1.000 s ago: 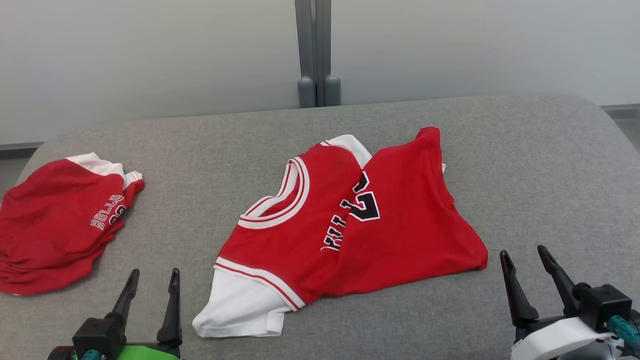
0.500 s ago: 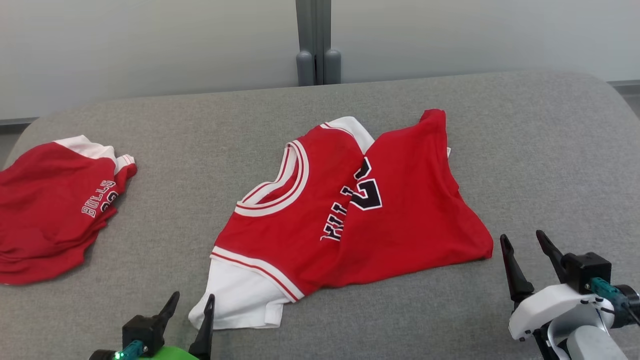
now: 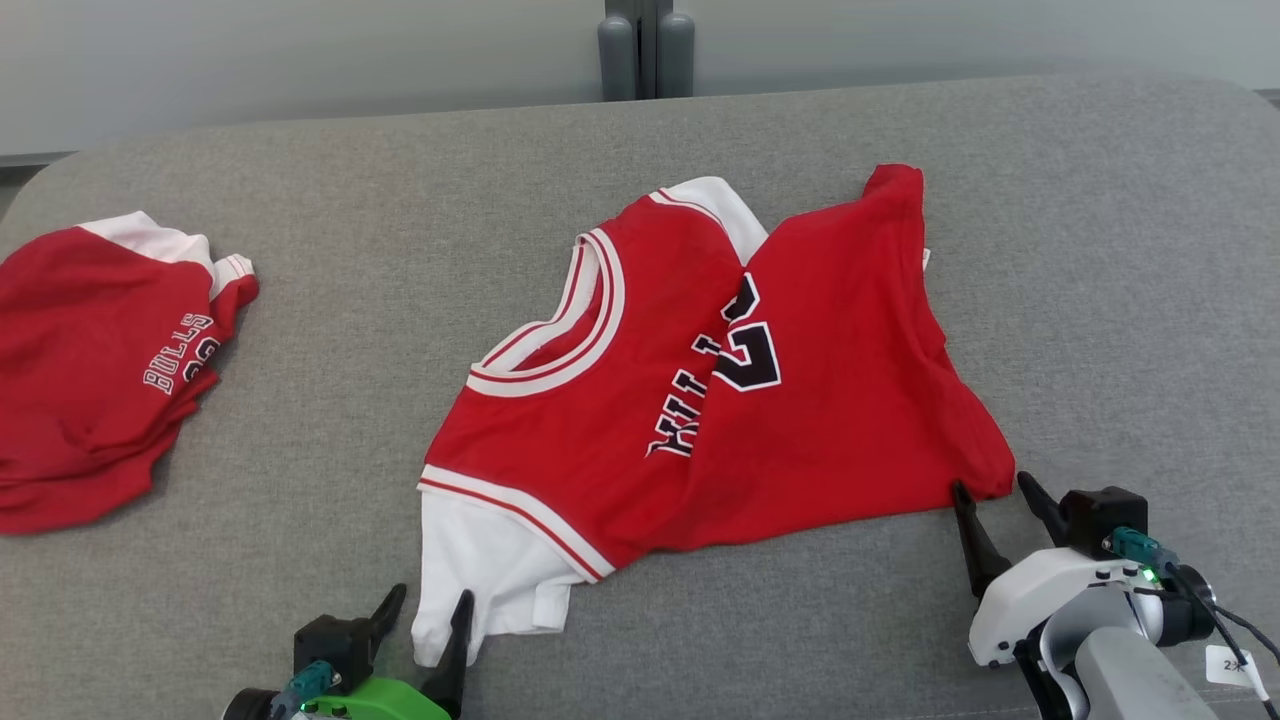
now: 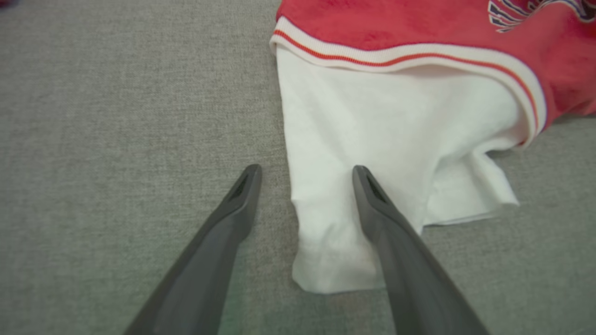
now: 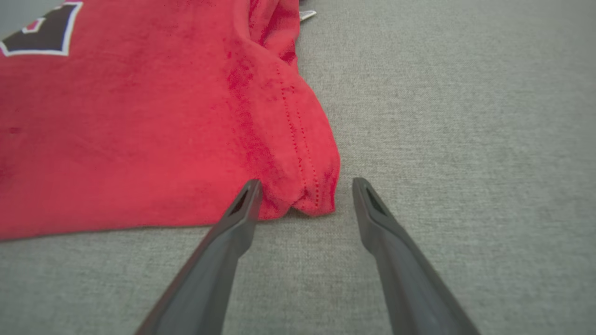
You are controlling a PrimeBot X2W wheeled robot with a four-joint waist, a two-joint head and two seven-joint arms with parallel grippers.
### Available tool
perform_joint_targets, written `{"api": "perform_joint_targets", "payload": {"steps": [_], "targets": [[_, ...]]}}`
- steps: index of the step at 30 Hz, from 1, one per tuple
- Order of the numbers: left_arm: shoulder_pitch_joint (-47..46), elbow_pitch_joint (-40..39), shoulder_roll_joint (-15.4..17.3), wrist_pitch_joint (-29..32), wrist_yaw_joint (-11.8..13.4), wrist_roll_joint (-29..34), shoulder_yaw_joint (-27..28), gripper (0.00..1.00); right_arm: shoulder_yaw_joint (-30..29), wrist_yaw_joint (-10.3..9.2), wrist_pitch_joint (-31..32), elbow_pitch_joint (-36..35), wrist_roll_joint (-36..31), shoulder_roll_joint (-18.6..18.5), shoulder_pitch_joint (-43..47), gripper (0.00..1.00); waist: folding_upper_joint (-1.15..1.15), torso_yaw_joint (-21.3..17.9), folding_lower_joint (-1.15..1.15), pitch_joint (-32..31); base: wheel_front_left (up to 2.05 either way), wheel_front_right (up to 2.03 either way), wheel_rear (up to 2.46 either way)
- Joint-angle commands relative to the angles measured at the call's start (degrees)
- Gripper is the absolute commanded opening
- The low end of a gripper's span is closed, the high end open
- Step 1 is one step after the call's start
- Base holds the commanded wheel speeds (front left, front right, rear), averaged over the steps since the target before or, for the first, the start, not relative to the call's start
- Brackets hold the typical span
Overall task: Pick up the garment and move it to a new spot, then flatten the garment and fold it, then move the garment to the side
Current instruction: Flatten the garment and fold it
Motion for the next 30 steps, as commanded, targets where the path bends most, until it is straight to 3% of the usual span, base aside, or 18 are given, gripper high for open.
{"api": "perform_joint_targets", "payload": {"steps": [1,2,3,4,5,6,9,15,21,25,30], "targets": [[-0.3,0.6,-0.2,0.2,-0.2,-0.8,-1.0,1.00,0.1,-0.10,-0.2,0.5,0.5,0.3,-0.4,1.00,0.00,0.3,0.00,0.4,0.00,0.00,0.00],[-0.3,0.6,-0.2,0.2,-0.2,-1.5,-1.3,0.87,0.1,-0.10,-0.2,0.8,0.9,0.3,-0.4,1.00,0.00,0.3,0.00,0.5,0.00,0.00,0.00],[-0.4,0.5,-0.3,0.2,-0.2,-1.8,-1.5,0.48,0.1,-0.10,-0.2,1.2,1.3,0.5,-0.4,0.81,0.00,0.4,0.00,0.5,0.00,0.00,0.00],[-0.5,0.3,-0.5,0.2,-0.2,-2.3,-1.8,0.23,0.2,-0.10,-0.2,1.5,1.8,0.9,-0.6,0.36,0.00,0.4,0.00,0.5,0.00,0.00,0.00],[-0.6,0.0,-0.5,0.2,-0.2,-2.6,-2.0,0.00,0.2,-0.10,-0.2,1.9,2.3,1.1,-0.8,0.15,0.00,0.4,0.00,0.6,0.00,0.00,0.00],[-0.8,-0.2,-0.6,0.2,-0.2,-3.0,-2.3,0.00,0.3,-0.10,-0.2,2.3,2.9,1.3,-1.0,0.00,0.00,0.4,0.00,0.7,0.00,0.00,0.00],[-1.3,-1.4,-0.6,0.2,-0.2,-4.3,-3.1,0.00,0.6,-0.10,-0.1,2.3,3.9,1.0,-1.8,0.00,0.00,0.6,0.00,0.7,0.00,0.00,0.00],[-2.3,-10.0,0.4,0.1,-0.2,-7.2,-2.0,0.00,2.1,-0.10,-0.1,-5.0,4.8,-0.4,-1.3,0.00,0.00,0.7,0.00,0.9,0.00,0.00,0.00],[-6.6,-19.3,3.8,0.1,-0.2,-9.9,-2.3,0.00,4.7,-0.10,-0.1,-13.1,5.7,-3.8,-3.3,0.00,0.00,-0.2,0.00,1.7,0.00,0.00,0.00],[-15.9,-21.4,8.5,1.6,-0.2,-13.5,-4.9,0.00,6.3,-0.10,-0.1,-14.5,7.2,-6.6,-10.3,0.00,0.00,-1.3,0.00,3.8,0.00,0.00,0.00],[-32.0,-19.6,11.5,6.3,-0.2,-20.9,-4.6,0.00,6.9,-0.10,1.9,-11.3,11.9,-8.3,-25.2,0.00,0.00,-2.2,0.00,9.0,0.00,0.00,0.00]]}}
